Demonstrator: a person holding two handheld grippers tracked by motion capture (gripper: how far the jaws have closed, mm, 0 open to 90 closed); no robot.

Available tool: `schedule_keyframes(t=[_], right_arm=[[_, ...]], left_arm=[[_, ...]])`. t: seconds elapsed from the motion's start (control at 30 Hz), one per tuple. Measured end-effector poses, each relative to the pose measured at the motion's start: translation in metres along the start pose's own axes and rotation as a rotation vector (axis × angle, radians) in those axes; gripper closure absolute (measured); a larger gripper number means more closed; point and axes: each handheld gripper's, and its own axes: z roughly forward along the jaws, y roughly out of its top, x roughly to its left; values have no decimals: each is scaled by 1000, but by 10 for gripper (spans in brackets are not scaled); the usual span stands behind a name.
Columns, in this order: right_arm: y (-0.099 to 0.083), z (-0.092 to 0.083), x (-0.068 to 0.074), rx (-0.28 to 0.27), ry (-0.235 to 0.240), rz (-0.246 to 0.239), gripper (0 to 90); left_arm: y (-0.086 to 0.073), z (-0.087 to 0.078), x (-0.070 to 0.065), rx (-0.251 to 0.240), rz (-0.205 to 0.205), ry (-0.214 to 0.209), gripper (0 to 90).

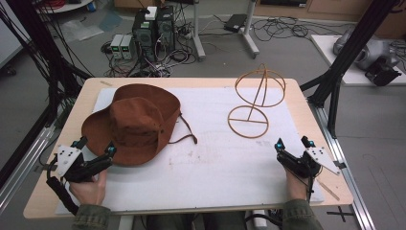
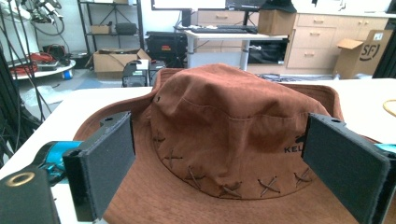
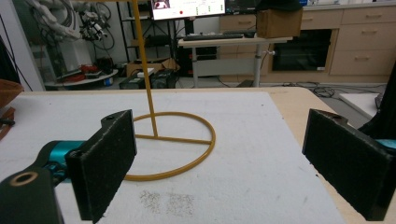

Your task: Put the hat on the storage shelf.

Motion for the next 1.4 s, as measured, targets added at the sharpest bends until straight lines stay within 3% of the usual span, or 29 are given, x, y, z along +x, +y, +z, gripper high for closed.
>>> schedule_keyframes(t=[0.37,0.5,0.6,0.67,0.77,0.8,0.9,1.0,1.13,1.23,1.4], right_arm=[[0,0,1,1,3,0,92],[0,0,1,-2,5,1,92],[0,0,2,-3,7,-2,92],[0,1,2,-3,9,-5,92],[0,1,2,-3,12,-7,92],[0,1,2,-2,14,-7,92],[0,0,2,-7,12,-8,92],[0,-1,0,-1,24,-18,92],[0,-2,0,0,25,-7,92],[0,-1,-1,3,28,-8,92],[-1,1,2,12,39,-18,92]], left_arm=[[2,0,-1,-6,15,-25,101],[2,2,-1,3,16,-56,101],[4,5,-2,15,-13,-115,101],[6,6,-4,21,2,-124,101],[11,9,-5,58,43,-129,102],[14,13,-4,111,48,-138,107],[14,16,-3,128,42,-139,107],[13,25,-1,175,38,-132,108],[17,37,-1,242,87,-108,108],[25,46,0,266,76,-108,108],[38,64,-4,360,115,-112,113]])
